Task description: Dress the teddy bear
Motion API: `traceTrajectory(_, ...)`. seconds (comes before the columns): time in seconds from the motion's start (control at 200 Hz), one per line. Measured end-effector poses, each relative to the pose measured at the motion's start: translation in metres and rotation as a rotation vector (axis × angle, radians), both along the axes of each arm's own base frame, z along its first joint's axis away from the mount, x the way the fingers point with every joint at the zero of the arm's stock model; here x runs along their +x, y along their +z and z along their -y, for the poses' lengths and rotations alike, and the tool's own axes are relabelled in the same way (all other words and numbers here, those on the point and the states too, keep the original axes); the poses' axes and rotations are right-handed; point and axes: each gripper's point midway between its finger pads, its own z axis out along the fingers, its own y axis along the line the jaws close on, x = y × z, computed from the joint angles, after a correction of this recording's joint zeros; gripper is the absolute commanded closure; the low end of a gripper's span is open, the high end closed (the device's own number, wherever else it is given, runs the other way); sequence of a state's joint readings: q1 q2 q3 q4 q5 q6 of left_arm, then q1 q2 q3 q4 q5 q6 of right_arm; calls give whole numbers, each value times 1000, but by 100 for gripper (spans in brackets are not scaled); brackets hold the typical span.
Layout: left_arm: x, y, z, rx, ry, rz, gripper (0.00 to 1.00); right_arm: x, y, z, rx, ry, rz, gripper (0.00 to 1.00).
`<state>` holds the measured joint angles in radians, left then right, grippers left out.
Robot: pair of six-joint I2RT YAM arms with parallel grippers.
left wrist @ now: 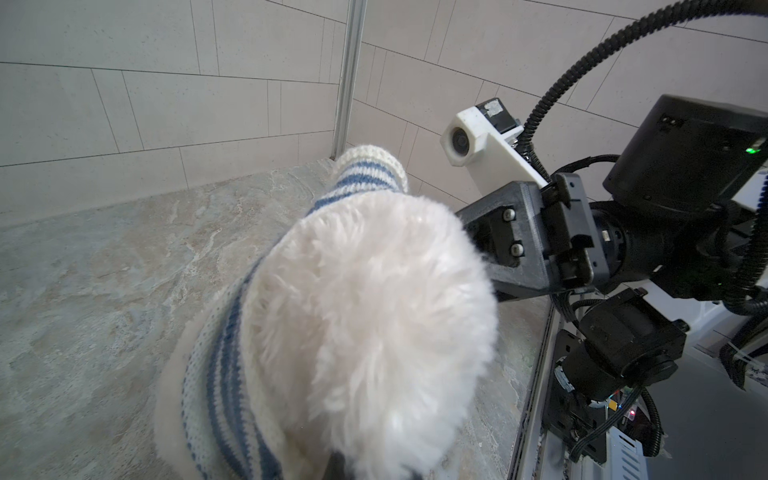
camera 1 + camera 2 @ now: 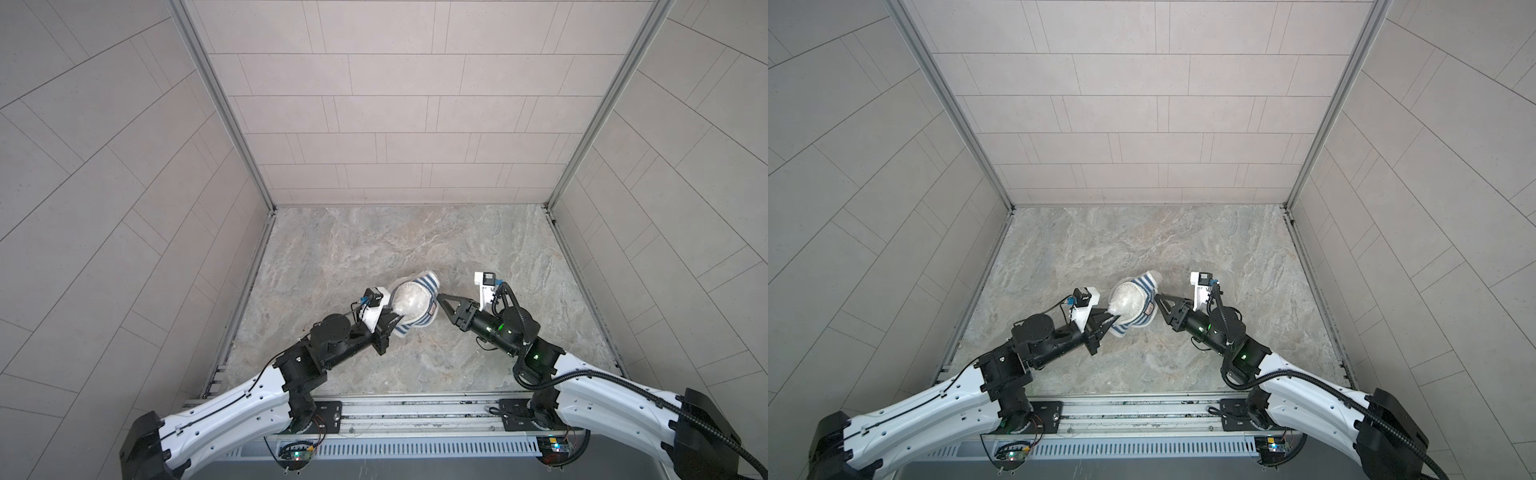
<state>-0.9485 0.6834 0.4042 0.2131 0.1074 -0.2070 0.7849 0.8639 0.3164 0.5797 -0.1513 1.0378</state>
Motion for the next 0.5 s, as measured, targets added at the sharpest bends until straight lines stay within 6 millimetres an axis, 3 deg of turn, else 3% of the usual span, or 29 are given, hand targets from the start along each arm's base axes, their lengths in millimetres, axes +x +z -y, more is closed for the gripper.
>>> traceTrajectory(0.215,-1,1,0,-5,-7,2,100,2,-21,-2,-15,-2,-46,70)
traceTrajectory(0.501,-2,2,1,-7,-12,3,100,3,-20,-7,7,12,-50,80)
